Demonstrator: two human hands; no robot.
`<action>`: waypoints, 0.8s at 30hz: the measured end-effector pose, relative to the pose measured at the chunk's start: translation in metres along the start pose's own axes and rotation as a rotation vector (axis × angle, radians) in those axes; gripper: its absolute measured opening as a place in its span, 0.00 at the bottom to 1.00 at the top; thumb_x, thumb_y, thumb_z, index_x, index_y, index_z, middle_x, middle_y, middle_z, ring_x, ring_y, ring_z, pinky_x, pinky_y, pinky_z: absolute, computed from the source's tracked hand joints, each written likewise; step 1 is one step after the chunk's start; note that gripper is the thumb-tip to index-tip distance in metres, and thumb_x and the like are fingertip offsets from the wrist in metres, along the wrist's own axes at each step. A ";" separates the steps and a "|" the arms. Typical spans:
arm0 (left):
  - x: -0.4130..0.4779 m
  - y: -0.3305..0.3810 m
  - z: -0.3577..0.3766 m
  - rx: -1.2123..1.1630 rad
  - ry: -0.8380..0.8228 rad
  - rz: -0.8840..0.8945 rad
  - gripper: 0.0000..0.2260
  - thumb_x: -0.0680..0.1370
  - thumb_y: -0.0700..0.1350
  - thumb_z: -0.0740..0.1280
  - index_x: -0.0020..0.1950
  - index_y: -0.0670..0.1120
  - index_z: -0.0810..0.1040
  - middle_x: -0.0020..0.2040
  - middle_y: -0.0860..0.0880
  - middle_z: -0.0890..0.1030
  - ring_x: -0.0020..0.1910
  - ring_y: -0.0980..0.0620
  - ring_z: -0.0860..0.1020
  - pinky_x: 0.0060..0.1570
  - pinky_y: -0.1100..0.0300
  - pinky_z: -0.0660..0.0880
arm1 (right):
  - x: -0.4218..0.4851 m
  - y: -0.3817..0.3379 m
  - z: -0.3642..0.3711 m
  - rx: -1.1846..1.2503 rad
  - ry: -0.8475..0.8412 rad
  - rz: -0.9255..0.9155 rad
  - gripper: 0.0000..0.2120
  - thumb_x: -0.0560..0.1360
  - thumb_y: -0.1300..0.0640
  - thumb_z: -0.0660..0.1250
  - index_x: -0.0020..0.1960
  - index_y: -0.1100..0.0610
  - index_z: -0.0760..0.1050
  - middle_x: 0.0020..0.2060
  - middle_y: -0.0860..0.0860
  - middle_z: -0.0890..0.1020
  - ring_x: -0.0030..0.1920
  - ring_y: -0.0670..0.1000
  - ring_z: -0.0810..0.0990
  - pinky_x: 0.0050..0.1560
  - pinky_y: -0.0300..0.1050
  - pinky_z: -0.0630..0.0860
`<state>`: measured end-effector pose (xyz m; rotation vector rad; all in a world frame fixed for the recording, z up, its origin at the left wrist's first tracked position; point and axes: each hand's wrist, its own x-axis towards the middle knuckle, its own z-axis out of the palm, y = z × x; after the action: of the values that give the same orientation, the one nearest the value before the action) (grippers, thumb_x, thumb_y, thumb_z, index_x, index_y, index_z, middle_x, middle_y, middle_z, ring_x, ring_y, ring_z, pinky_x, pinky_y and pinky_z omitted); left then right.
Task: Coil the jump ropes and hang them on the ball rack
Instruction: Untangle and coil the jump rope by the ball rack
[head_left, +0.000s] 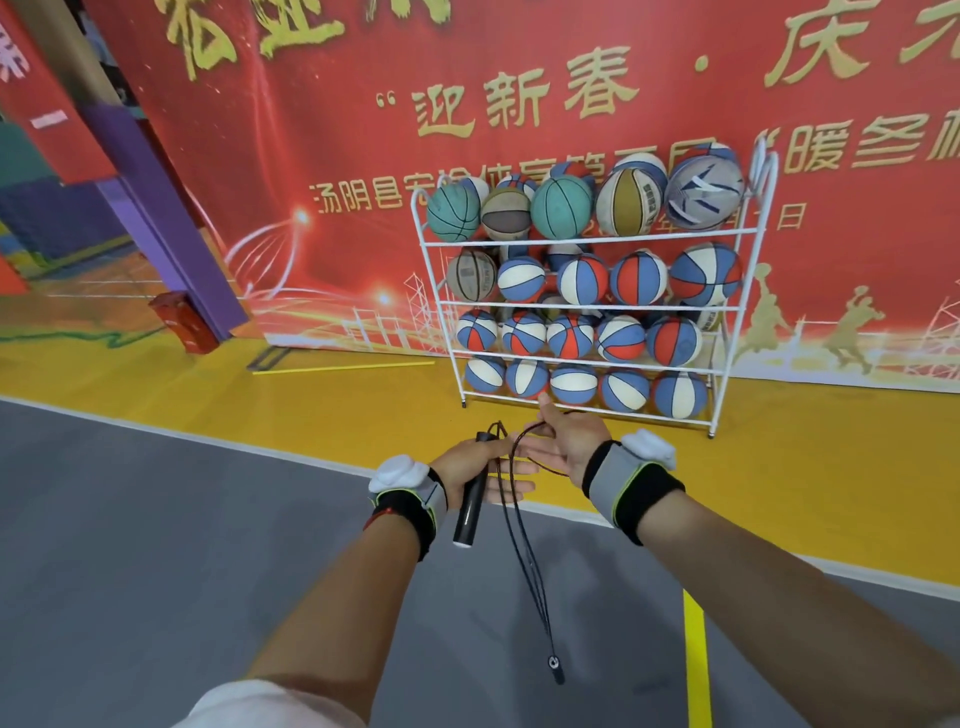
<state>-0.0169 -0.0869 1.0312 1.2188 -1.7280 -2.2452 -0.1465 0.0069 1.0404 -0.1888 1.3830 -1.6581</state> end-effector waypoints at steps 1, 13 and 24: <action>-0.002 0.000 0.001 -0.012 -0.031 0.008 0.15 0.80 0.54 0.67 0.55 0.43 0.80 0.50 0.43 0.86 0.48 0.42 0.85 0.55 0.47 0.81 | 0.002 -0.002 -0.002 0.031 0.027 -0.003 0.17 0.77 0.48 0.68 0.50 0.64 0.75 0.39 0.56 0.83 0.34 0.52 0.86 0.31 0.42 0.83; -0.010 0.050 0.014 -0.075 -0.178 0.192 0.13 0.80 0.42 0.68 0.63 0.39 0.78 0.46 0.51 0.85 0.38 0.56 0.82 0.45 0.59 0.82 | 0.010 0.013 -0.025 0.036 -0.047 0.202 0.30 0.81 0.35 0.50 0.55 0.60 0.77 0.51 0.55 0.84 0.49 0.54 0.84 0.57 0.49 0.78; -0.010 0.096 0.020 -0.457 -0.048 0.365 0.11 0.82 0.39 0.64 0.62 0.36 0.77 0.41 0.49 0.85 0.37 0.55 0.83 0.42 0.59 0.83 | -0.004 0.074 -0.034 -0.460 -0.079 0.179 0.11 0.79 0.63 0.57 0.45 0.63 0.77 0.32 0.53 0.80 0.24 0.46 0.77 0.21 0.29 0.66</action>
<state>-0.0607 -0.1022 1.1181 0.6963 -1.2188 -2.2697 -0.1248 0.0391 0.9682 -0.3785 1.6528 -1.1568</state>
